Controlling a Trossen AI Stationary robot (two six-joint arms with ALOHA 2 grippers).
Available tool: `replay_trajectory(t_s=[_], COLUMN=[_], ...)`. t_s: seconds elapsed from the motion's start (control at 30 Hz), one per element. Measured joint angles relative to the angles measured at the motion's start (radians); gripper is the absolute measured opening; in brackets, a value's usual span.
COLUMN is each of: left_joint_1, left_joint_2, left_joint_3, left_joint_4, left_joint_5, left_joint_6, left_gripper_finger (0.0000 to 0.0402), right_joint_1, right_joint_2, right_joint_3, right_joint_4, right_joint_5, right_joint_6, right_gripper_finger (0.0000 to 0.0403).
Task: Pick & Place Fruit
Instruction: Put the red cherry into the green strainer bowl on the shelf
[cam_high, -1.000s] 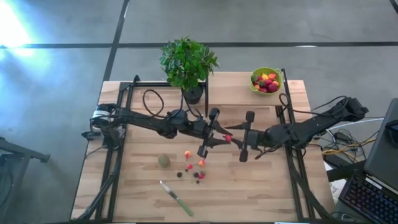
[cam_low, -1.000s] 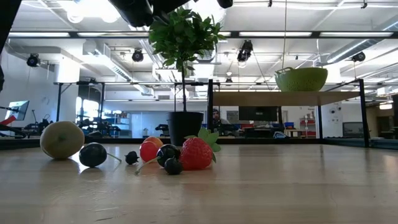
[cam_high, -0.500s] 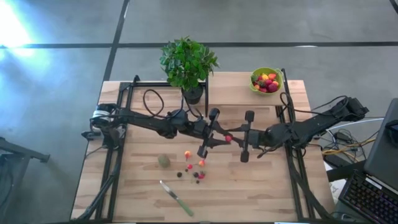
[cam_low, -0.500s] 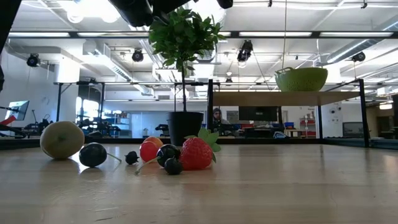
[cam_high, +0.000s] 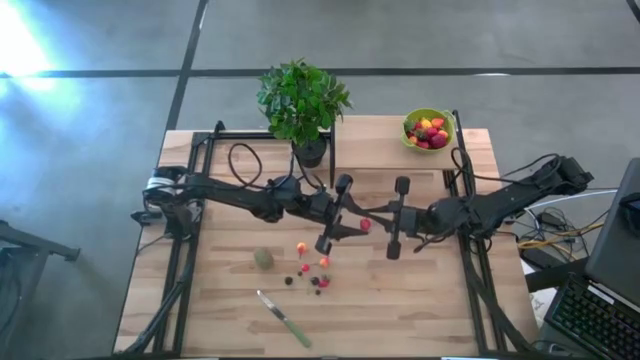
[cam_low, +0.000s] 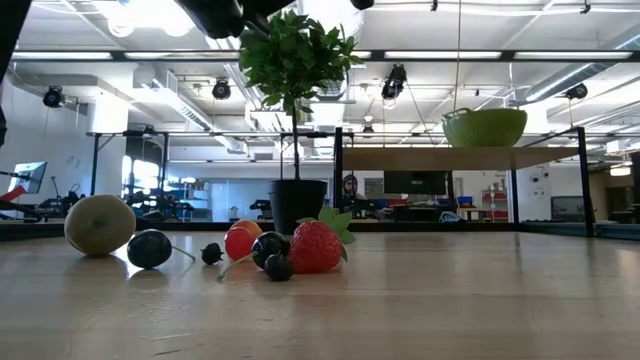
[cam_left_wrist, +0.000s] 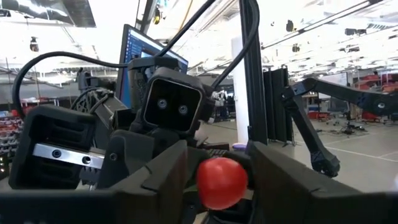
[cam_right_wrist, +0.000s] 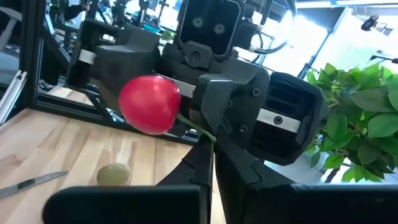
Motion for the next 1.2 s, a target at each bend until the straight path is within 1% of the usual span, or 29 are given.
replay_trajectory(t_s=[0.13,0.23,0.27,0.33,0.47,0.5,0.53,0.63,0.77,0.87,0.93,1.0,1.07,1.2], left_joint_1=[0.000,0.001,0.005,0.007,0.003,0.003,0.004,0.008,0.006,0.006,0.006,0.006,0.006,0.006], left_joint_2=[-0.009,-0.015,-0.020,-0.025,-0.025,-0.025,-0.025,-0.024,-0.024,-0.024,-0.024,-0.023,-0.023,-0.023], left_joint_3=[0.000,0.000,0.000,0.000,0.001,0.001,0.001,0.001,0.001,0.001,0.001,0.001,0.001,0.001], left_joint_4=[-0.015,-0.028,-0.038,-0.047,-0.062,-0.064,-0.066,-0.069,-0.086,-0.108,-0.132,-0.151,-0.176,-0.228], left_joint_5=[-0.007,-0.052,-0.070,-0.149,-0.388,-0.438,-0.479,-0.546,-0.557,-0.554,-0.554,-0.554,-0.554,-0.553], left_joint_6=[0.044,0.102,0.136,0.203,0.319,0.328,0.328,0.328,0.327,0.327,0.327,0.326,0.325,0.325], left_gripper_finger=[0.0231,0.0254,0.0259,0.0264,0.0264,0.0264,0.0264,0.0264,0.0264,0.0264,0.0264,0.0264,0.0263,0.0264], right_joint_1=[-0.001,0.000,0.001,0.004,-0.014,-0.021,-0.032,-0.085,-0.194,-0.308,-0.403,-0.508,-0.619,-0.849], right_joint_2=[-0.012,-0.043,-0.054,-0.082,-0.129,-0.135,-0.139,-0.147,-0.145,-0.145,-0.145,-0.145,-0.144,-0.128], right_joint_3=[0.001,0.013,0.021,0.042,0.110,0.128,0.147,0.210,0.294,0.362,0.407,0.439,0.459,0.464], right_joint_4=[-0.012,-0.106,-0.157,-0.268,-0.514,-0.578,-0.637,-0.785,-0.916,-1.021,-1.096,-1.149,-1.166,-1.190], right_joint_5=[0.000,-0.004,0.016,0.091,0.331,0.375,0.397,0.403,0.411,0.400,0.359,0.284,0.187,0.000], right_joint_6=[0.021,0.068,0.085,0.117,0.181,0.200,0.217,0.264,0.276,0.280,0.300,0.303,0.285,0.255], right_gripper_finger=[0.0008,0.0008,0.0008,0.0008,0.0008,0.0008,0.0008,0.0008,0.0008,0.0008,0.0008,0.0008,0.0008,0.0008])
